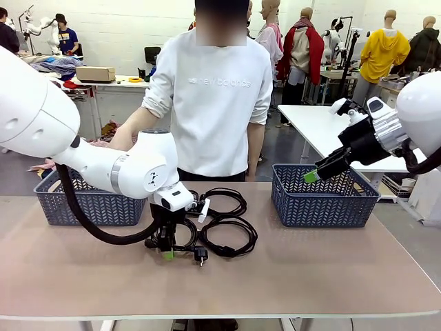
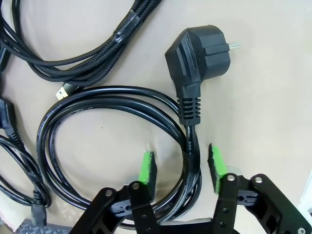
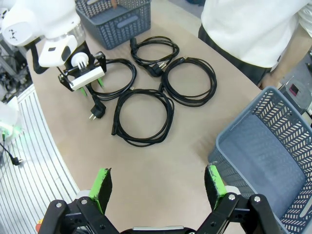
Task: Organize the cables according to human instructions.
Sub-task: Pick up a bundle of cables and place it in the basket indicated by the human.
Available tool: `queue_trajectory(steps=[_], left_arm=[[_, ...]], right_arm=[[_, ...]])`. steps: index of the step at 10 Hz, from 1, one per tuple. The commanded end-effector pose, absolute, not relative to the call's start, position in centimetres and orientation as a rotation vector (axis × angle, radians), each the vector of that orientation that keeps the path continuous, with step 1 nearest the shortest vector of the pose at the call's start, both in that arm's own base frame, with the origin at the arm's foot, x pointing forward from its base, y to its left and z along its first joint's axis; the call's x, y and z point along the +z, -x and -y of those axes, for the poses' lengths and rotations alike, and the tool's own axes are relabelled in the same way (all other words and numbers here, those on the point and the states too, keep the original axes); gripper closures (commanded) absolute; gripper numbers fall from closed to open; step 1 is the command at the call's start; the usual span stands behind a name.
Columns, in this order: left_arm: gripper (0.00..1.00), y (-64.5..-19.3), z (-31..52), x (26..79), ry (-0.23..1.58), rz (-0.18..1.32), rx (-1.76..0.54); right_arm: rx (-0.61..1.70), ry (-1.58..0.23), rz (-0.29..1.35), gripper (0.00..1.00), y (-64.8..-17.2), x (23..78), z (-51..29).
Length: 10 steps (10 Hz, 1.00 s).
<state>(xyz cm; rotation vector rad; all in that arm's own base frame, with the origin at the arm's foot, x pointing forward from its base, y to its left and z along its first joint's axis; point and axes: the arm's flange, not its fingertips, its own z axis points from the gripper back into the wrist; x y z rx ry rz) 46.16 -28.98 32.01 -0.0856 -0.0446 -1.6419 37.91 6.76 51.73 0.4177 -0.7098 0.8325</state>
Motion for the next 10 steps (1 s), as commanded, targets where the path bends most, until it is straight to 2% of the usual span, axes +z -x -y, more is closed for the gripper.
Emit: queue_trajectory(steps=[1, 2, 3, 4, 5, 8, 10], left_arm=[[0.80, -46.3, 28.9, 32.4, 0.076, 0.040, -1.641], [0.64, -46.2, 28.7, 32.7, 0.080, 0.039, -1.648], [0.99, -46.0, 28.5, 32.9, 0.085, 0.032, -1.648], [0.84, -45.8, 28.3, 33.3, 0.084, 0.033, -1.654], [1.00, -45.7, 28.1, 33.5, 0.085, 0.035, -1.654], [1.00, -45.0, 27.7, 34.5, 0.093, 0.034, -1.656], [1.00, -44.4, 27.8, 37.8, 0.050, 0.076, -1.640]], right_arm=[[0.843, -0.436, 0.723, 0.00, -38.1, 51.7, -6.7], [0.843, -0.436, 0.723, 0.00, -38.1, 51.7, -6.7], [0.843, -0.436, 0.723, 0.00, -38.1, 51.7, -6.7], [0.843, -0.436, 0.723, 0.00, -38.1, 51.7, -6.7], [0.843, -0.436, 0.723, 0.00, -38.1, 51.7, -6.7], [0.843, -0.436, 0.723, 0.00, -38.1, 51.7, -6.7], [0.843, -0.436, 0.723, 0.00, -38.1, 51.7, -6.7]])
